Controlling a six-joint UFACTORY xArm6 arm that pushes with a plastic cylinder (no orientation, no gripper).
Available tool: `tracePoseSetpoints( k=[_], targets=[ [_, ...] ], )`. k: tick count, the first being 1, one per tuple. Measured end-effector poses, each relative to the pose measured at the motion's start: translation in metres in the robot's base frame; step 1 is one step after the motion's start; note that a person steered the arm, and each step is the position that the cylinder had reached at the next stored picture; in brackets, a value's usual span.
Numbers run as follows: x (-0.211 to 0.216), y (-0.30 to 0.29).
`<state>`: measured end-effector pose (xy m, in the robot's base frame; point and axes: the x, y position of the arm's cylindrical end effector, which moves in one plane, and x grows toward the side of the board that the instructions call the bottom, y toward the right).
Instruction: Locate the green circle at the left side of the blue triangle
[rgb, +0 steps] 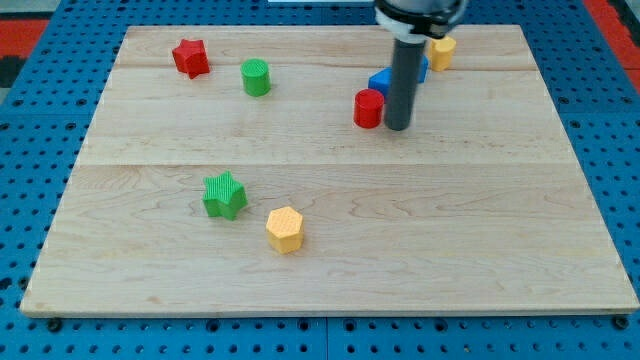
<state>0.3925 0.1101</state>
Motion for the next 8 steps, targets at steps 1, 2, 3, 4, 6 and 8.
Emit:
tracePoseSetpoints(
  k=[1, 2, 3, 4, 6, 8],
  targets=[
    [0.109, 0.020],
    [0.139, -0.044],
    [0.082, -0.107],
    [0.035, -0.221],
    [-0.019, -0.283],
    [-0.035, -0.259]
  ],
)
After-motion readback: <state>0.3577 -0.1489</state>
